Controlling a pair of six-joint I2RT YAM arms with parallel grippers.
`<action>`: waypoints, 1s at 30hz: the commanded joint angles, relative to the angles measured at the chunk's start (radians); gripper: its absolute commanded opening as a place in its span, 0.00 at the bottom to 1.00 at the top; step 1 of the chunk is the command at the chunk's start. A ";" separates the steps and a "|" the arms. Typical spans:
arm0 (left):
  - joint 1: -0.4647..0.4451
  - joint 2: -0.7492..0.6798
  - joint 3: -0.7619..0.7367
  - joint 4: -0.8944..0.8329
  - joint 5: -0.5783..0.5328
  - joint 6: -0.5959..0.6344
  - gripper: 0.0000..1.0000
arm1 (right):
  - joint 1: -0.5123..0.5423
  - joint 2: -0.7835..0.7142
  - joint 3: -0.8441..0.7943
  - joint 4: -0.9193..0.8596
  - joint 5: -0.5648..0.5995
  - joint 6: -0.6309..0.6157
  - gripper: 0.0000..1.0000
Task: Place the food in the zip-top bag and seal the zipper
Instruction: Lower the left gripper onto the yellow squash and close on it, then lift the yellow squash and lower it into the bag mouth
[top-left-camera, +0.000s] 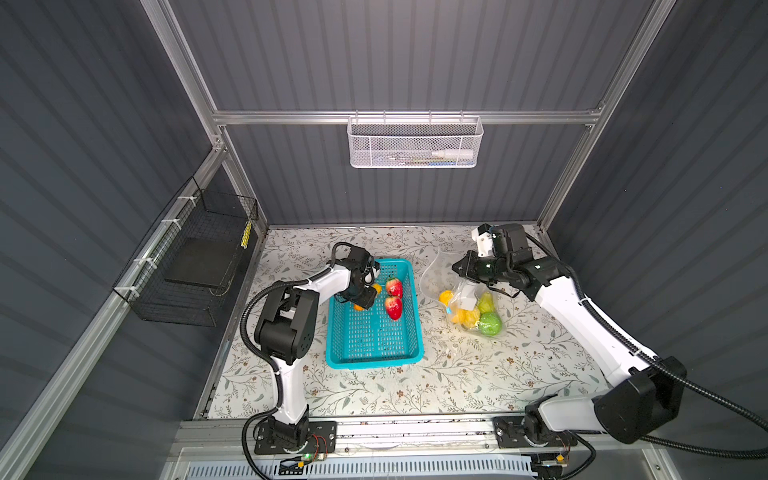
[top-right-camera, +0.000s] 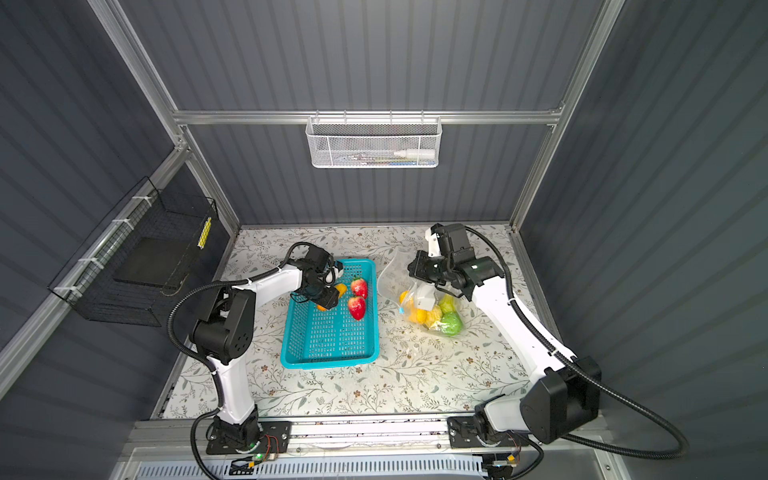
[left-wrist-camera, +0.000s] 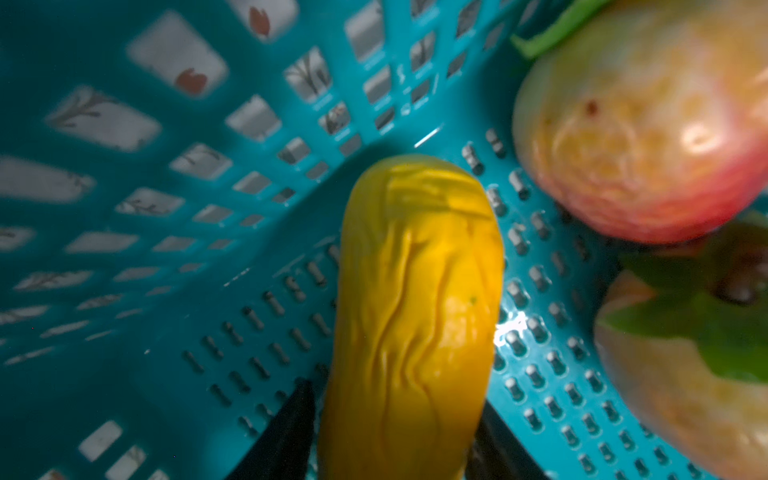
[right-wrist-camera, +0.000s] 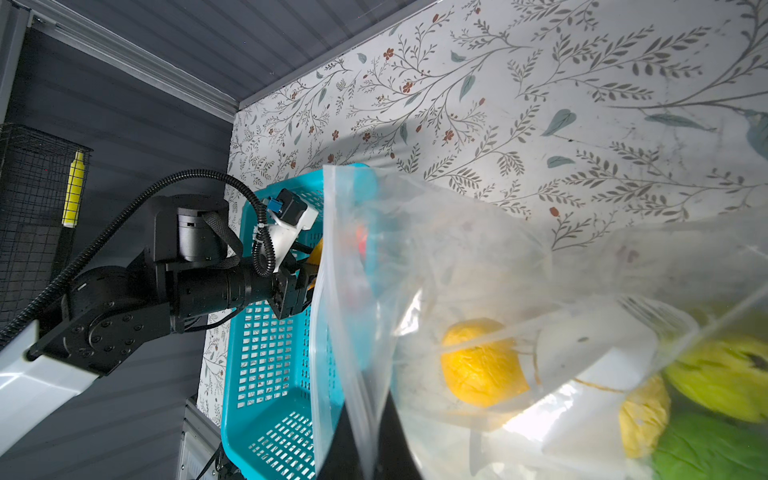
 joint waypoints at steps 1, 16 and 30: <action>0.003 -0.014 0.006 -0.014 -0.008 -0.004 0.47 | 0.004 0.000 0.029 -0.011 0.001 0.006 0.00; 0.003 -0.212 -0.055 0.051 0.104 -0.101 0.24 | 0.015 0.005 0.036 0.000 -0.005 0.018 0.00; -0.094 -0.406 -0.042 0.270 0.279 -0.422 0.25 | 0.018 0.011 0.027 0.032 -0.006 0.031 0.00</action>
